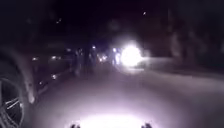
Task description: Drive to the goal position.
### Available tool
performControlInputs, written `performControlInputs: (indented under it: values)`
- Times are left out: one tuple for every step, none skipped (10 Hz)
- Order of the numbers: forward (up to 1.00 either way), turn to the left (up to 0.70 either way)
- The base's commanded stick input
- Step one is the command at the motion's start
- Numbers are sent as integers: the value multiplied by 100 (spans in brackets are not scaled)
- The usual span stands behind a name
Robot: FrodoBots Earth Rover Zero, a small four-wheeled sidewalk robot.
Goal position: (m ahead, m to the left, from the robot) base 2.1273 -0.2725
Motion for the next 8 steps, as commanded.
performControlInputs:
  values:
    - [70, 0]
    - [70, 0]
    - [70, 0]
    - [70, 0]
    - [70, 0]
    - [70, 0]
    - [70, 0]
    - [70, 0]
